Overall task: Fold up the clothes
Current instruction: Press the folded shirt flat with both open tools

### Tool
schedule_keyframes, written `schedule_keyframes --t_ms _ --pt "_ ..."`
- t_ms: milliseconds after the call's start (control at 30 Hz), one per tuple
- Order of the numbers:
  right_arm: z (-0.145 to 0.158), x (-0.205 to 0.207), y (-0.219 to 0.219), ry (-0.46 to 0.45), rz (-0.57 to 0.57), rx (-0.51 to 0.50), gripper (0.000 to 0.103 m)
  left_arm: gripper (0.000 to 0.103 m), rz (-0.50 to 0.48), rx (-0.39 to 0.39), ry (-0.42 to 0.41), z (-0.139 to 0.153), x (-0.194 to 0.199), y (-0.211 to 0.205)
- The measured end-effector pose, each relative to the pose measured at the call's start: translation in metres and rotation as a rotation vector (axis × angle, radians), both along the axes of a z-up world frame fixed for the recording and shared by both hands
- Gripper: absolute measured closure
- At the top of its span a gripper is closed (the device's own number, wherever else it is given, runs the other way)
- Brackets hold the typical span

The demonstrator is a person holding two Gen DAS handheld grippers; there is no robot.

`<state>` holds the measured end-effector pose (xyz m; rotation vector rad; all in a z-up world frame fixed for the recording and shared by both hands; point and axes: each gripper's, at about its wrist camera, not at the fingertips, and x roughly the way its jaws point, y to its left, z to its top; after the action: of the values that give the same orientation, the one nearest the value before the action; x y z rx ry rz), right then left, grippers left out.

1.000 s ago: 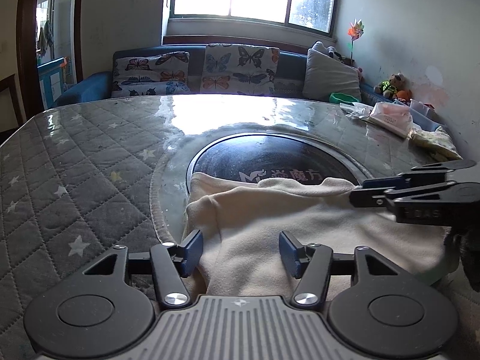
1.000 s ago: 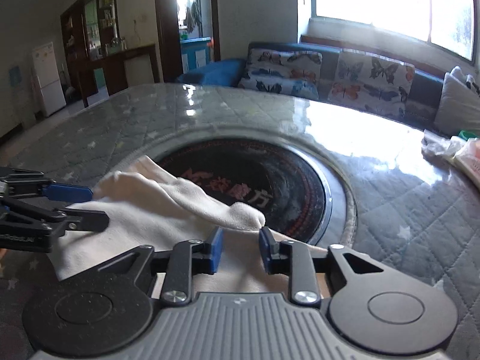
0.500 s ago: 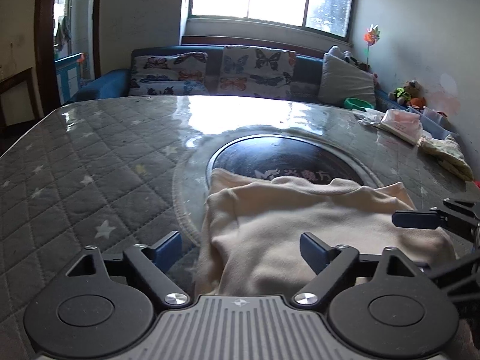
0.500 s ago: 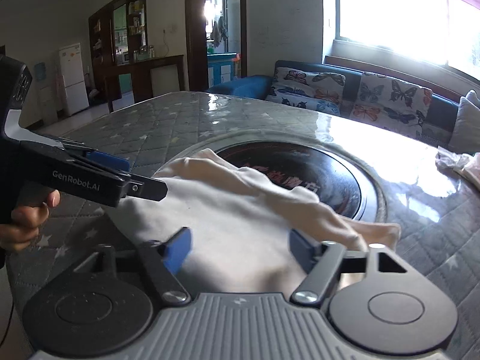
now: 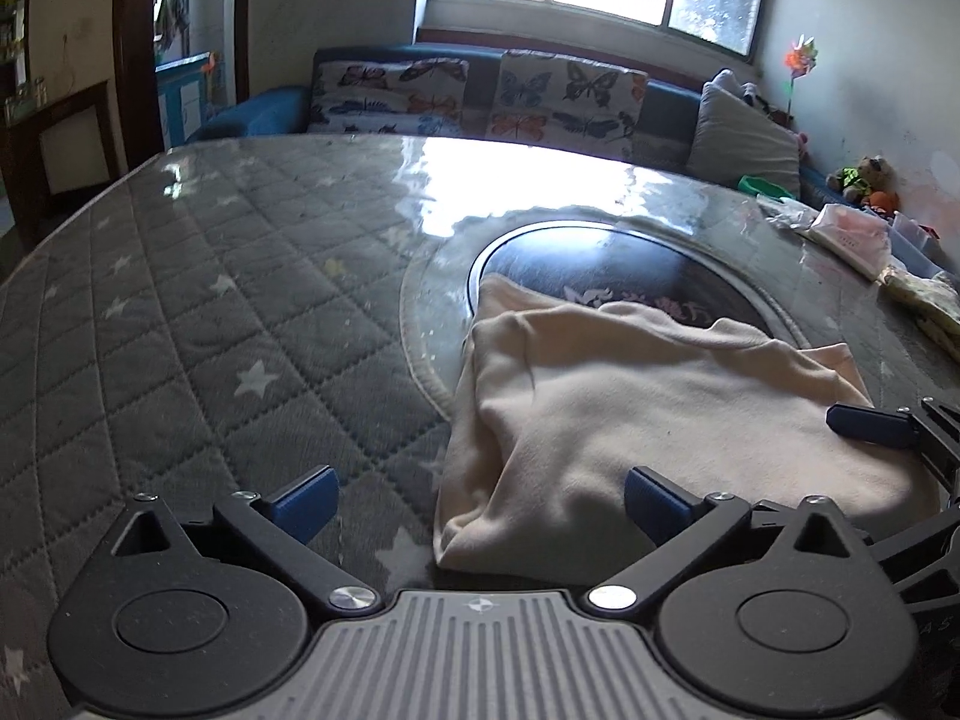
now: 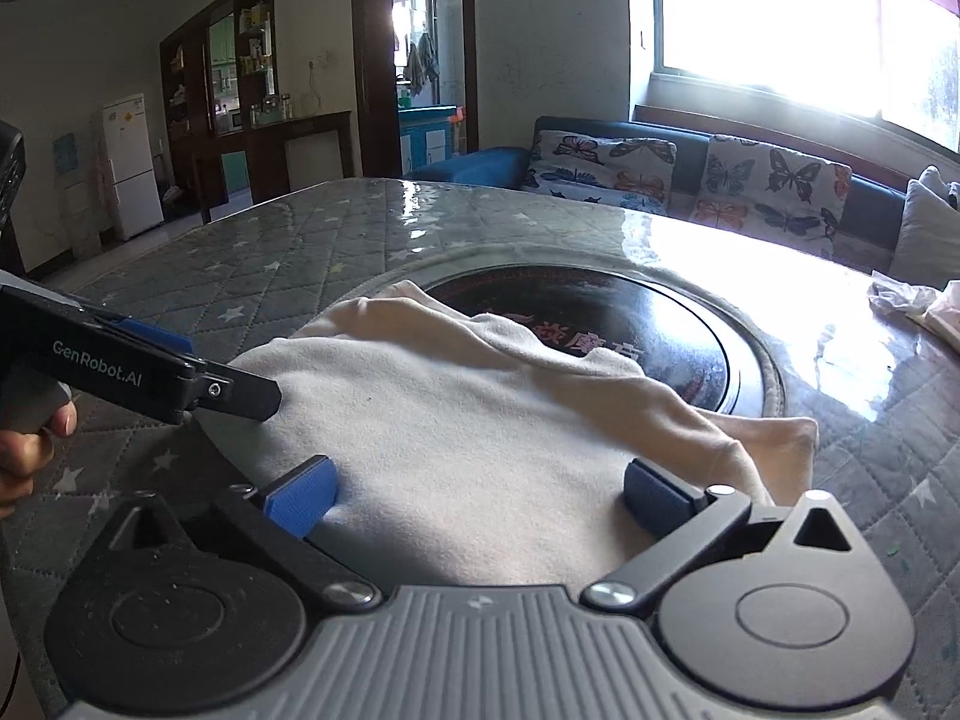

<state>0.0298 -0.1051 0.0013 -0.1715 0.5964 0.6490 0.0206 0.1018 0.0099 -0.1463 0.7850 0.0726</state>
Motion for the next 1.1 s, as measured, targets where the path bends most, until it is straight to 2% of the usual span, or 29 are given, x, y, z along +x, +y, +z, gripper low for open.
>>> schedule_keyframes --t_ms 233,567,1100 --pt "-0.0019 0.0029 -0.0006 0.020 0.002 0.008 0.000 0.000 0.022 -0.033 0.035 -0.0030 0.0017 0.0027" --pt "-0.0036 0.0044 0.0002 0.031 0.002 0.007 0.000 0.000 0.025 -0.042 0.053 -0.0015 0.0036 0.0038" --pt "-0.0050 0.0056 0.0005 0.041 0.004 0.009 0.000 0.000 0.030 -0.037 0.039 -0.0033 0.0029 0.0019"
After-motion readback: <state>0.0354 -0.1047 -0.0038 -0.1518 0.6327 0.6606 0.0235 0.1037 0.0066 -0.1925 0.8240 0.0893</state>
